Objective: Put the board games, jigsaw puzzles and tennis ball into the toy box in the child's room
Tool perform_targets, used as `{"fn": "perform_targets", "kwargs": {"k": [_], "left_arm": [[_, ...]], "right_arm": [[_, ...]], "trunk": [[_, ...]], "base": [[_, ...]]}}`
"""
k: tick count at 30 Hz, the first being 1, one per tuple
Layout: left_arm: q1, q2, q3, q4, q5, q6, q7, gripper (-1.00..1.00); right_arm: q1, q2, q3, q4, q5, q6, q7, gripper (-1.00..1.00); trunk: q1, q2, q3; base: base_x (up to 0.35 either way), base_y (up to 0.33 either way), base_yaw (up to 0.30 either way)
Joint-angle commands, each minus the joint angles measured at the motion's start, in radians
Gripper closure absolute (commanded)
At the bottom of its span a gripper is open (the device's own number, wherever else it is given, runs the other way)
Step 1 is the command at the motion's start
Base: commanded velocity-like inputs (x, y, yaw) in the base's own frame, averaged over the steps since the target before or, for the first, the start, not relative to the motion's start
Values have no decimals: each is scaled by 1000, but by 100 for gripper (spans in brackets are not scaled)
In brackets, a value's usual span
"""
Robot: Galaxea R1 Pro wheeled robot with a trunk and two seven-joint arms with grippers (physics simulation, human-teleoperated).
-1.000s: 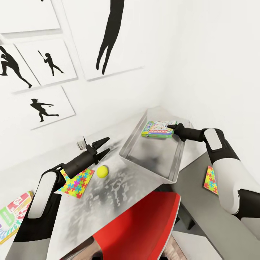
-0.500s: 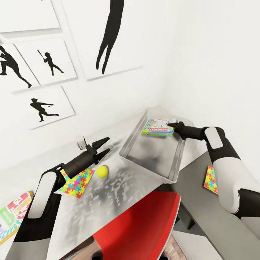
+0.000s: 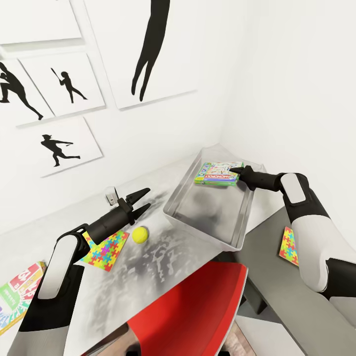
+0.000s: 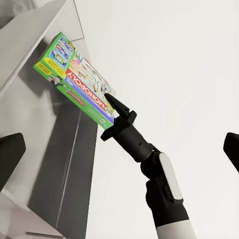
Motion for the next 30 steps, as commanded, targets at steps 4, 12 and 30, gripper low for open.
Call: {"fn": "perform_targets", "kwargs": {"k": [4, 12, 30], "left_arm": [[-1, 0, 1, 0, -5, 5, -6, -100], [-1, 0, 1, 0, -5, 5, -6, -100], [-1, 0, 1, 0, -4, 5, -6, -100]], "right_arm": [[-1, 0, -4, 0, 9, 4, 10, 100], [-1, 0, -4, 0, 9, 3, 10, 100], [-2, 0, -4, -13, 10, 1, 10, 100]], "trunk": [[1, -2, -4], [1, -2, -14], [1, -2, -38]], "base": [[0, 0, 0], [0, 0, 0], [0, 0, 0]]}}
